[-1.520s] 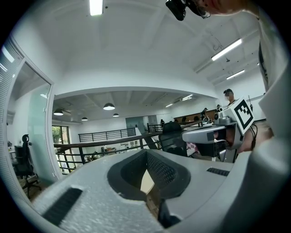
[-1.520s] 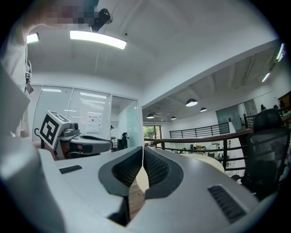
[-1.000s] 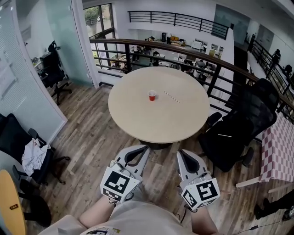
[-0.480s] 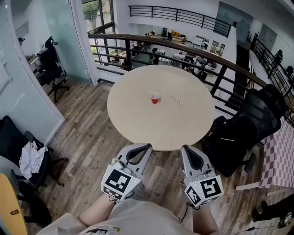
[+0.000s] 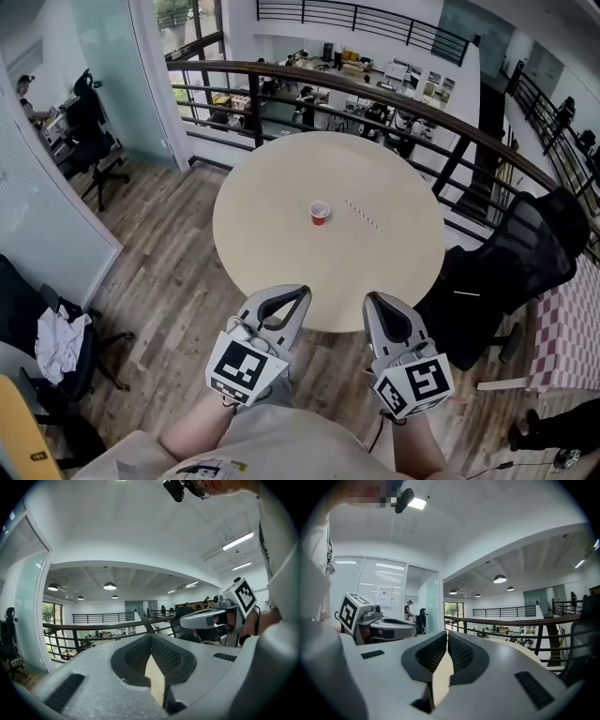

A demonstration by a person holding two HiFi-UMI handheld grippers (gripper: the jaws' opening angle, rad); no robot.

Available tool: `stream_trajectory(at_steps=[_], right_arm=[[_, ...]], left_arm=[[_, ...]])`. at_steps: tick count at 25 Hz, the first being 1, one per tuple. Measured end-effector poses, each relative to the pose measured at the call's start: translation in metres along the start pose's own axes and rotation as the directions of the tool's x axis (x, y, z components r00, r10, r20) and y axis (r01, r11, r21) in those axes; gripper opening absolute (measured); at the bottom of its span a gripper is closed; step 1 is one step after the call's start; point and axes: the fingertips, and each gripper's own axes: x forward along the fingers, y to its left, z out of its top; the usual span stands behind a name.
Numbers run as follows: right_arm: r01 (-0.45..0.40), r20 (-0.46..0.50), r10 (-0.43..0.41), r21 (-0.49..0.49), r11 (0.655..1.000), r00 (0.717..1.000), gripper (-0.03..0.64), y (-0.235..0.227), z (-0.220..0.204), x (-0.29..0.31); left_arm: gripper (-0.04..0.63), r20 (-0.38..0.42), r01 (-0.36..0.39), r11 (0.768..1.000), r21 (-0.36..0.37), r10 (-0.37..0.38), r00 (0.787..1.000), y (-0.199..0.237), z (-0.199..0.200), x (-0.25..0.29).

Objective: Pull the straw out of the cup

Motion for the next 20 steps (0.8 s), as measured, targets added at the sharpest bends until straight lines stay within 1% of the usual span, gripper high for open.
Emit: stream_trajectory(at_steps=[6, 9, 13, 16, 20], right_arm=[[0.017, -0.01, -0.017, -0.008, 1.0, 1.0, 0.025, -0.01, 0.01, 0.06], [0.044, -0.013, -0.045, -0.012, 0.999, 0.999, 0.025, -0.02, 0.013, 0.088], [0.089, -0.016, -0.089, -0.011, 0.996, 0.996, 0.025, -0.033, 0.016, 0.12], [0.1, -0.02, -0.1, -0.008, 0.995, 0.995, 0.025, -0.035, 0.017, 0.137], [0.094, -0.023, -0.094, -0.004, 0.996, 0.995, 0.025, -0.037, 0.015, 0.157]], left_arm=[[0.012, 0.002, 0.023, 1.0, 0.007, -0.023, 1.0, 0.058, -0.003, 0.025], [0.012, 0.007, 0.033, 0.999, 0.027, -0.033, 0.999, 0.088, -0.005, 0.036], [0.012, 0.011, 0.044, 0.998, 0.033, -0.044, 0.999, 0.125, -0.008, 0.047], [0.012, 0.017, 0.053, 0.998, 0.027, -0.054, 0.998, 0.142, -0.009, 0.053], [0.012, 0.026, 0.064, 0.998, 0.021, -0.064, 0.998, 0.156, -0.011, 0.064]])
